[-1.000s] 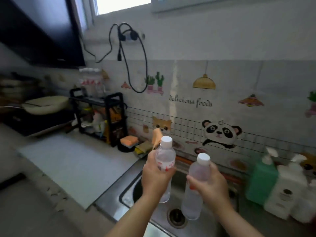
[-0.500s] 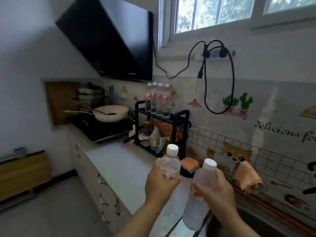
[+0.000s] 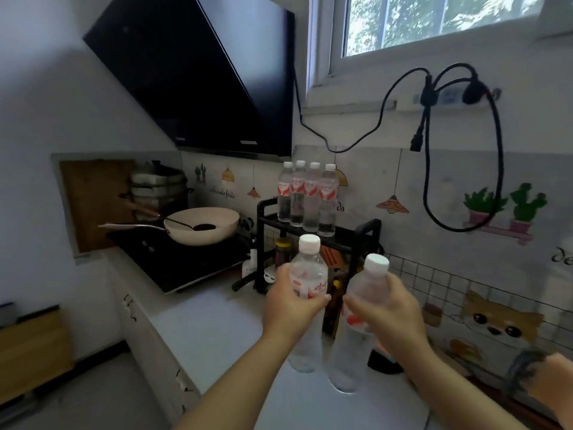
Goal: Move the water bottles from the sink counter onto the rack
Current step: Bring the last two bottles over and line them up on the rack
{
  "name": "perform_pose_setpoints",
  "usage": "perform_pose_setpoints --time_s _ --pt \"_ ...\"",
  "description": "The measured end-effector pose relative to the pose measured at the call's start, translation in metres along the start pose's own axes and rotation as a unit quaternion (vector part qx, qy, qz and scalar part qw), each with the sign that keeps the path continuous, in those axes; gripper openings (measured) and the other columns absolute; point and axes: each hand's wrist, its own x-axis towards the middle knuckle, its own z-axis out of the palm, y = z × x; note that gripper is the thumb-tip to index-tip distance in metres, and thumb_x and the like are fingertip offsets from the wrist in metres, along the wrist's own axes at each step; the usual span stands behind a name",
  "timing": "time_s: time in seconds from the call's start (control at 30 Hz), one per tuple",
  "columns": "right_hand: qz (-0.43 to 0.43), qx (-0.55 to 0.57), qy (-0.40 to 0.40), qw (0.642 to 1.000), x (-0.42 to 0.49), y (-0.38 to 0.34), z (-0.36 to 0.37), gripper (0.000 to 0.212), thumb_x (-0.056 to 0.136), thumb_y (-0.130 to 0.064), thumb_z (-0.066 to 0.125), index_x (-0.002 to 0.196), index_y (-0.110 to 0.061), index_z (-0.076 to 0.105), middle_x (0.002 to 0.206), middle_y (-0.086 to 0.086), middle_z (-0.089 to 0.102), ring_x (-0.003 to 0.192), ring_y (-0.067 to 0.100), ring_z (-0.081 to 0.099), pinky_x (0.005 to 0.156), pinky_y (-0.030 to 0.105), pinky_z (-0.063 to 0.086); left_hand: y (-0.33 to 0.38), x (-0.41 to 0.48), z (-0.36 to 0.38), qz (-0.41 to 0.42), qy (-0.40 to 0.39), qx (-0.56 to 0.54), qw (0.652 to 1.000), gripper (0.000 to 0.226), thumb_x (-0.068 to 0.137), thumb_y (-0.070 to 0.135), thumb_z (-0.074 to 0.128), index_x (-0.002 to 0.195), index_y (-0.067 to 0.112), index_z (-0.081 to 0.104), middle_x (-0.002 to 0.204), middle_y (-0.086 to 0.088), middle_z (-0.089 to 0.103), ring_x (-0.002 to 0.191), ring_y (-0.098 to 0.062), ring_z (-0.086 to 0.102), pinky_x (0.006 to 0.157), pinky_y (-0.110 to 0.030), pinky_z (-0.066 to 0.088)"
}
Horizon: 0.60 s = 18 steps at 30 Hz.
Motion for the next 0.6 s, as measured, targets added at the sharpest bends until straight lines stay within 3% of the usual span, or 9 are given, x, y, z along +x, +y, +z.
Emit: perform_pose_setpoints --time_s 0.13,0.3,0.4,0.6 --pt "-0.031 0.012 0.007 0.999 0.058 -0.01 0.017 0.057 0.072 -0.023 0.079 0.122 -0.017 0.052 0.107 0.0 0.062 0.097 0.016 0.059 0.069 0.02 0.046 -0.003 0.065 0.0 0.025 -0.006 -0.011 1.0 0.054 0.067 0.022 0.082 0.106 0.03 0.046 0.089 0.02 0.054 0.092 -0.01 0.057 0.075 -0.024 0.046" --pt "-0.053 0.028 0.029 0.998 0.134 -0.029 0.031 0.055 0.07 -0.022 0.081 0.118 -0.016 0.055 0.097 -0.006 0.063 0.09 0.012 0.061 0.073 0.025 0.05 0.007 0.142 0.003 0.058 -0.017 -0.008 0.998 0.057 0.069 0.024 0.081 0.115 0.022 0.048 0.092 0.015 0.054 0.088 -0.008 0.054 0.071 -0.02 0.043" --pt "-0.072 0.01 0.051 0.996 0.175 -0.041 0.036 0.053 0.071 -0.024 0.08 0.117 -0.017 0.055 0.091 -0.013 0.059 0.083 0.001 0.057 0.067 0.016 0.045 0.008 0.184 0.006 0.063 -0.019 -0.027 0.997 0.059 0.068 0.025 0.082 0.116 0.022 0.049 0.094 0.015 0.055 0.092 -0.01 0.056 0.073 -0.02 0.044" --pt "-0.077 -0.011 0.083 0.994 0.246 -0.052 0.048 0.053 0.069 -0.024 0.081 0.115 -0.018 0.055 0.096 -0.007 0.062 0.094 0.014 0.061 0.081 0.032 0.053 0.002 0.264 0.02 0.087 -0.05 -0.062 0.993 0.058 0.066 0.024 0.083 0.114 0.024 0.051 0.102 0.008 0.064 0.095 -0.013 0.063 0.084 -0.03 0.052"
